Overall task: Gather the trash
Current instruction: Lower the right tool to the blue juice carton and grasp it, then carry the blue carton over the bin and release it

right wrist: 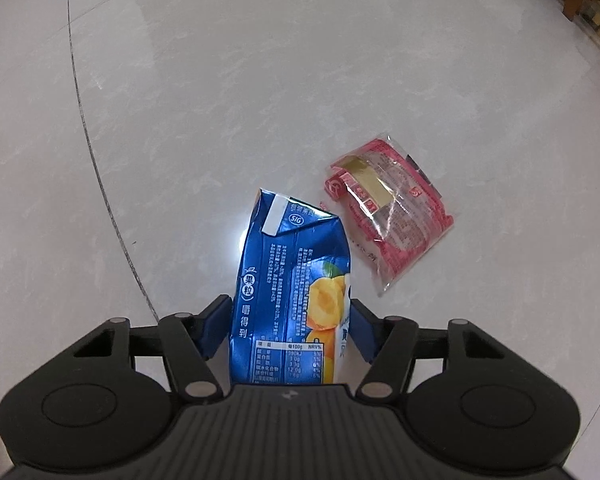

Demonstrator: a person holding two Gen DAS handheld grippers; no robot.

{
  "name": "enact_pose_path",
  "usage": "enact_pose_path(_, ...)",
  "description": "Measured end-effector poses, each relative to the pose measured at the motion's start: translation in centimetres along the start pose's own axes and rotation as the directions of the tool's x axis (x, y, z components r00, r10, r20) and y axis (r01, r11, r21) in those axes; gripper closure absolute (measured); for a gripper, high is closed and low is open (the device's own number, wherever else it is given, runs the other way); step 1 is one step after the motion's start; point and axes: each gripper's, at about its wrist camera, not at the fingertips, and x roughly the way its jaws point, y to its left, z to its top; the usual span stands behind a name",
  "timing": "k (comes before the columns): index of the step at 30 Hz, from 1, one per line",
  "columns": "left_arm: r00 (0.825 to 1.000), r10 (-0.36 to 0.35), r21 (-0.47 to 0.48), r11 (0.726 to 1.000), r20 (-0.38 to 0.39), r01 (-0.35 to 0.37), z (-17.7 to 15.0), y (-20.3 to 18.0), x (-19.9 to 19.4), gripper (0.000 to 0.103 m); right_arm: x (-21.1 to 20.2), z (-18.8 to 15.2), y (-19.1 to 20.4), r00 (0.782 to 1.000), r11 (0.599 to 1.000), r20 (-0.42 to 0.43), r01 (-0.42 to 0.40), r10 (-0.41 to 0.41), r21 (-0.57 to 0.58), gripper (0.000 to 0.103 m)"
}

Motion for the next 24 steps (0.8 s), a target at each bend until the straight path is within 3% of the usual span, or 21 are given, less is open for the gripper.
enact_pose_path(12, 1.0, 0.0, 0.011, 1.0, 0.007, 0.0, 0.0, 0.0, 0.1, 0.094, -2.1, 1.1, 1.2, 0.999, 0.999, -0.02, 0.05, -0.05, -0.006, 0.039)
enact_pose_path(19, 1.0, -0.002, 0.015, 1.0, 0.016, 0.002, -0.1, 0.1, 0.1, 0.094, -7.1, 1.3, 3.1, 1.0, 0.998, -0.011, 0.02, -0.021, -0.056, 0.039)
enact_pose_path(24, 1.0, 0.008, 0.029, 1.0, 0.022, -0.009, -0.1, -0.1, 0.1, 0.094, -13.0, 1.6, 4.7, 0.999, 0.996, 0.02, -0.031, 0.033, -0.082, 0.039)
